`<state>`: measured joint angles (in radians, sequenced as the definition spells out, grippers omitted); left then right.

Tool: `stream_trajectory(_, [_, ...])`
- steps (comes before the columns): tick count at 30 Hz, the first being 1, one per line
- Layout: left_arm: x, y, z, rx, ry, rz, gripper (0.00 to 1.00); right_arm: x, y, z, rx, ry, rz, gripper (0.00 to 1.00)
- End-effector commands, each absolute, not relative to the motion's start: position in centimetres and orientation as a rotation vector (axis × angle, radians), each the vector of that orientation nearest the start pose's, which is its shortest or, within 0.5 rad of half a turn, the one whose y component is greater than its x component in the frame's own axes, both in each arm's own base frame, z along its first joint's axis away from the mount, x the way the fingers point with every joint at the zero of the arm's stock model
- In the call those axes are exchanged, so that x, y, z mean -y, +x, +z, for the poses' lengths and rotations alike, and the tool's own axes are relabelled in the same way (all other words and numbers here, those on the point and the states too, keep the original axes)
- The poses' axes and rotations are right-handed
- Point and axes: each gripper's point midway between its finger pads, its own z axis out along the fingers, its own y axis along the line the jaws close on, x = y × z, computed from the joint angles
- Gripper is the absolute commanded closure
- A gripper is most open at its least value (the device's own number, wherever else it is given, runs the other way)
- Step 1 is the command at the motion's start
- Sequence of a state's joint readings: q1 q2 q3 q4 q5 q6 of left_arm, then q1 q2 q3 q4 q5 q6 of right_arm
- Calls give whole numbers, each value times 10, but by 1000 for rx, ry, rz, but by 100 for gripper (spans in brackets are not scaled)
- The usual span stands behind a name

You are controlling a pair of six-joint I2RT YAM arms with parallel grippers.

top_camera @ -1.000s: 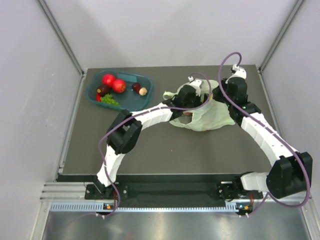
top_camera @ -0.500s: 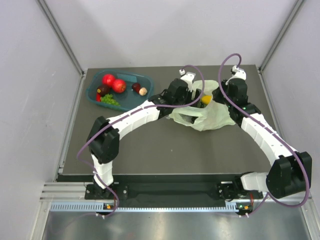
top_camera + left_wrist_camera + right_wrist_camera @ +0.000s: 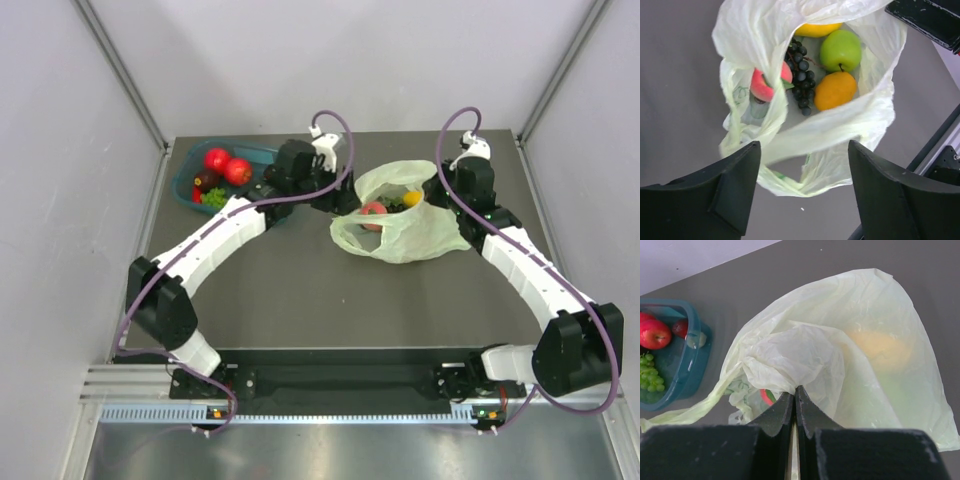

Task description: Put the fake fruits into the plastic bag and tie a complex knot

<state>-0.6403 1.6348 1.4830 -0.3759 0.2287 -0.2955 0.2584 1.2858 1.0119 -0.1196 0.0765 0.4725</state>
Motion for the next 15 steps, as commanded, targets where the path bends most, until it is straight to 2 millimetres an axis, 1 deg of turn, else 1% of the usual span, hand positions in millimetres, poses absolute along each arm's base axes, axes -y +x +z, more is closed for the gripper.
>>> stream_trajectory(1, [309,345,268,-2078,516,-886,26,-111,405,237,-1934,237,413,100])
stream_trajectory(2, [294,353,268,-2085,486,-860,27,-110,405,238,-1931,234,413,100])
stream_trajectory(3, [286,357,273,-2072,487,-841,27,-111,404,236,-1943,225,411,100])
stream_trajectory(4, [268,369,275,-2070,445,-803,27,-113,404,237,-1945,213,411,100])
stream_trajectory(5, [259,374,274,-2079,424,-774,27,-113,404,235,-1951,207,410,100])
stream_trajectory(6, [247,385,274,-2075,397,-722,27,-113,405,237,-1950,201,409,100])
stream_trajectory(7, [230,396,272,-2086,346,-678,27,-113,404,236,-1954,197,409,100])
stream_trajectory(8, [220,405,268,-2102,306,-633,27,-114,404,237,-1950,193,412,100])
stream_trajectory(10, [204,417,259,-2143,238,-568,28,-114,404,236,-1952,188,415,100])
stream_trajectory(11, [189,427,255,-2154,176,-500,28,-115,404,236,-1953,185,417,100])
stream_trajectory(12, [184,432,249,-2168,140,-480,28,-116,403,236,-1954,178,419,100])
stream_trajectory(14, [168,446,244,-2163,71,-416,28,-116,403,238,-1953,176,420,100])
stream_trajectory(15, [162,452,237,-2177,35,-390,28,-115,403,237,-1954,177,416,100])
